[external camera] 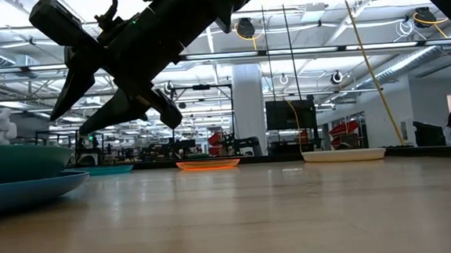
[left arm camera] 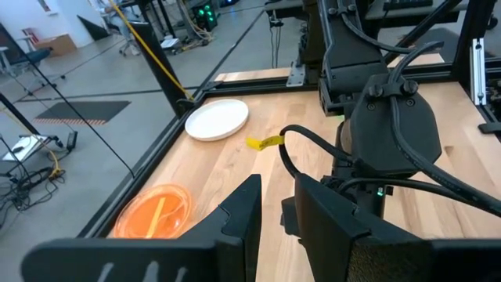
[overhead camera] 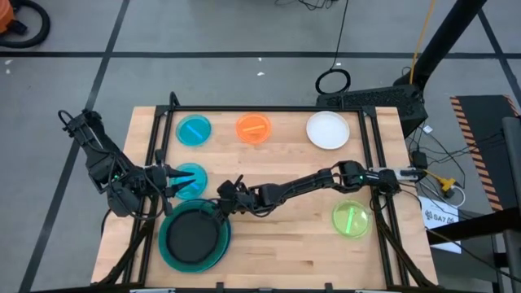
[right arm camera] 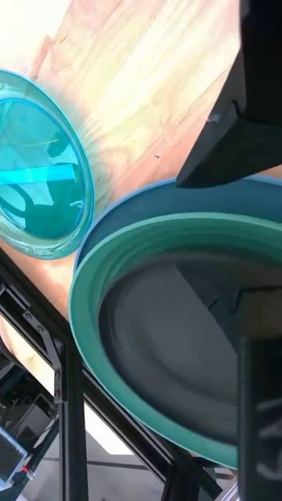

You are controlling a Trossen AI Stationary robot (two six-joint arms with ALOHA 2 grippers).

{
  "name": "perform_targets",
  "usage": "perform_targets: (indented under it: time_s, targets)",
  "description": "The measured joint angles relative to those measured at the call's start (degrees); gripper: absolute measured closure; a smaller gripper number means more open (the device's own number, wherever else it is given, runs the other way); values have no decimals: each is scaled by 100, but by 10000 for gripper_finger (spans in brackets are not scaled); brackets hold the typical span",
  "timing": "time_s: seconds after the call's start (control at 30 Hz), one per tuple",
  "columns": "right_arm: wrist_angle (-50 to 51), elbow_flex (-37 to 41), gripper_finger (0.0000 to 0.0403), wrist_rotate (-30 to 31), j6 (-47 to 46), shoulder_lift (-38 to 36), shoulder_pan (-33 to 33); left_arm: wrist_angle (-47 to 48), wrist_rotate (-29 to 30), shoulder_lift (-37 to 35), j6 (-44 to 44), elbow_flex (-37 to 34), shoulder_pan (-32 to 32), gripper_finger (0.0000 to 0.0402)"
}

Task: Stack plastic plates
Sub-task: Move the orange plate

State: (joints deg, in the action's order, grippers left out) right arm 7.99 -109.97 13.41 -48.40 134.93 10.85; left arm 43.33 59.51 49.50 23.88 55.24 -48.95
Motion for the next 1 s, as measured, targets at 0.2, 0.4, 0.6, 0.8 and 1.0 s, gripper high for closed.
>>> perform_targets:
  time_s: [0.2, 0.4, 0.6, 0.8, 1.0]
  targets:
    - [144, 0, 216, -7, 112, -20, -61, 0, 0, -1, 25, 0, 0, 314]
    - [1126, 0, 215, -15, 670, -399, -76, 4, -2, -1, 66, 2, 0, 314]
    - [2410, 0, 224, 10, 1514, -868, 84, 6, -3, -2, 189, 2, 0, 314]
    - [4089, -2, 227, 46, 2761, -1159, 323, 13, -4, 94, 597, 2, 0, 314]
    - [5736, 0, 227, 883, 3152, -1167, 630, -19, -7, 415, 845, 2, 71, 314]
